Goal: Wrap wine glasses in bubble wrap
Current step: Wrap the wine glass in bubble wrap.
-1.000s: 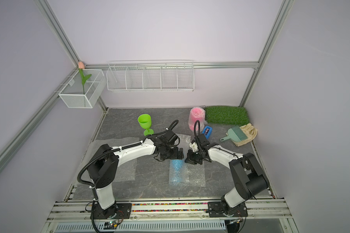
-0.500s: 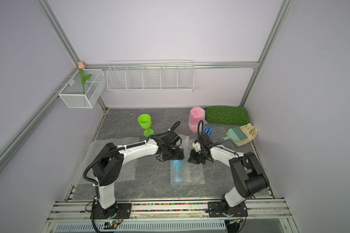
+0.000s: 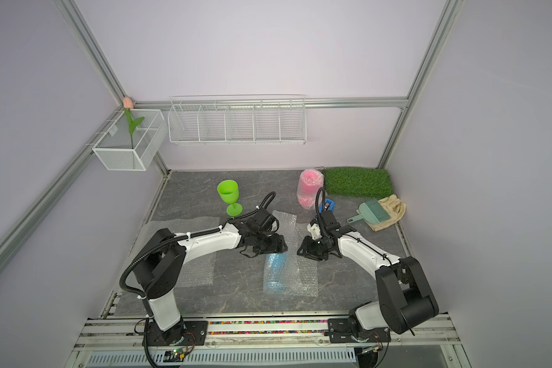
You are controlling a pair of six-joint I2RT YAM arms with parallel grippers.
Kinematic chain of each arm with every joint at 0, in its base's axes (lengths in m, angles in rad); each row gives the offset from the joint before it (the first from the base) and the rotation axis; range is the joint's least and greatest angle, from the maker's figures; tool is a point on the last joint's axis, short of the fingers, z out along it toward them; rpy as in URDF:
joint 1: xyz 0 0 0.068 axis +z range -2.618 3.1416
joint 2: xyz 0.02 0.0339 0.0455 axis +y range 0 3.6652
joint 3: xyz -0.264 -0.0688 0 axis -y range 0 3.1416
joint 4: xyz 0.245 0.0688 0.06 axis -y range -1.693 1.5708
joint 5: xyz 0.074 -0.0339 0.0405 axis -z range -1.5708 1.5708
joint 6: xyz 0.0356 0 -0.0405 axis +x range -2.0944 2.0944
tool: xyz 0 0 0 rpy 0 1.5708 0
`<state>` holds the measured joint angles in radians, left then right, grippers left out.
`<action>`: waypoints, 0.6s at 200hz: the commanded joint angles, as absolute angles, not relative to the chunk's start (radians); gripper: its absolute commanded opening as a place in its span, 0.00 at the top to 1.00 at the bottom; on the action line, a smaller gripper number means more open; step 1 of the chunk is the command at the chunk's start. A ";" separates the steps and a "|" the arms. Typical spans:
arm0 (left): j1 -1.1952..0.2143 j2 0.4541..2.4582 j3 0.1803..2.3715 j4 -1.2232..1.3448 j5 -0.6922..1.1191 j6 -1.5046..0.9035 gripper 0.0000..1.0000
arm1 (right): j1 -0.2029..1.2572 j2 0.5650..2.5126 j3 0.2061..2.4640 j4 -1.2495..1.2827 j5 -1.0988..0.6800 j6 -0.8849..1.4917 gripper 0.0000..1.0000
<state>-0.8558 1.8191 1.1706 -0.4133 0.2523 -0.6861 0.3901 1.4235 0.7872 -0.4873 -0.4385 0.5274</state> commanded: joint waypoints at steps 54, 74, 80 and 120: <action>-0.787 1.718 1.037 -0.271 0.389 -0.597 0.46 | 0.595 1.548 0.784 -0.396 -0.521 0.656 0.74; -0.766 1.693 1.005 -0.254 0.398 -0.595 0.46 | 0.642 1.571 0.779 -0.365 -0.518 0.695 0.81; -0.760 1.688 0.998 -0.252 0.401 -0.594 0.46 | 0.658 1.576 0.778 -0.354 -0.521 0.706 0.82; -0.750 1.689 0.992 -0.250 0.411 -0.586 0.48 | 0.752 1.631 0.787 -0.311 -0.561 0.757 0.87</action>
